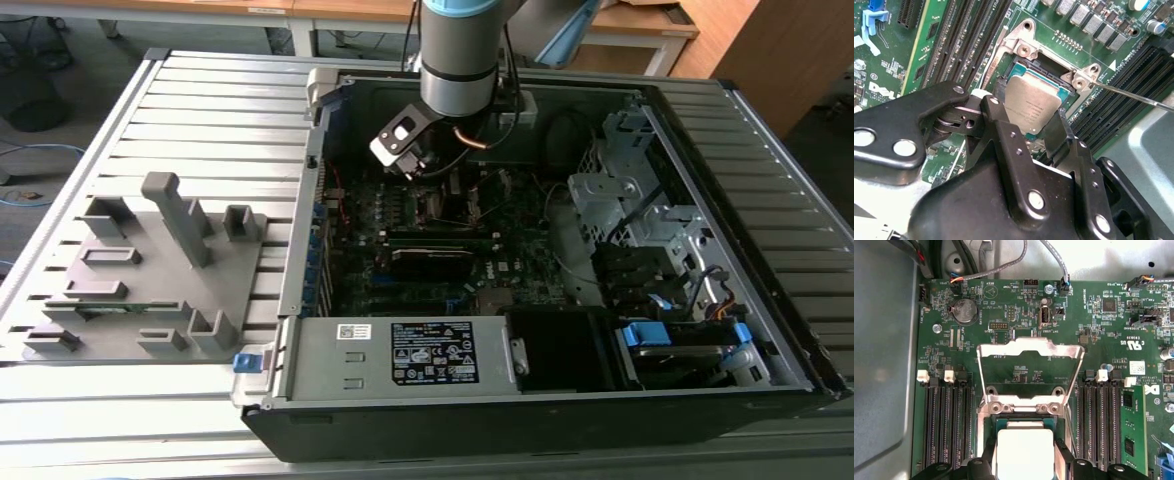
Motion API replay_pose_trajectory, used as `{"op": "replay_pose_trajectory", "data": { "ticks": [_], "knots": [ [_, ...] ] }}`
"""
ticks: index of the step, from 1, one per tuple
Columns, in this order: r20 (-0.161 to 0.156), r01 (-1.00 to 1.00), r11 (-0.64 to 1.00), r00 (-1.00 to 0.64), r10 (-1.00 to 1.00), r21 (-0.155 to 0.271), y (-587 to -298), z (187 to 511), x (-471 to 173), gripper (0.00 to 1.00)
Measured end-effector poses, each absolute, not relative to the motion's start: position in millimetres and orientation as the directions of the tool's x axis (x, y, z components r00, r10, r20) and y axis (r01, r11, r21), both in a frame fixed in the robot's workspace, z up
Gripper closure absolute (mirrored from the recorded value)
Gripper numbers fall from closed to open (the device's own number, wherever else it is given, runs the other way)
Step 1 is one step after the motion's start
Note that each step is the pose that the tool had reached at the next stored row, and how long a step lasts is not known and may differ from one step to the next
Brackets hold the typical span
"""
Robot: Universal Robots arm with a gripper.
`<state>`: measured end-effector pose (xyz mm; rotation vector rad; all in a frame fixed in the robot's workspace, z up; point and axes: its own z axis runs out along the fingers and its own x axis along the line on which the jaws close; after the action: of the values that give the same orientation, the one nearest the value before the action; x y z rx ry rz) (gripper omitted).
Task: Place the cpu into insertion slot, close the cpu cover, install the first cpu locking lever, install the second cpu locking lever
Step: 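Place the cpu into insertion slot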
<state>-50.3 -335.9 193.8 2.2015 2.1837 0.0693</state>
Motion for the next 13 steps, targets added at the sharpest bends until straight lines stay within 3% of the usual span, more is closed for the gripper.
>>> {"op": "replay_pose_trajectory", "data": {
  "ticks": [13],
  "knots": [
    [0.004,0.998,-0.008,0.008,1.000,0.060,-335.9,193.4,-50.9,0.46]
  ]
}}
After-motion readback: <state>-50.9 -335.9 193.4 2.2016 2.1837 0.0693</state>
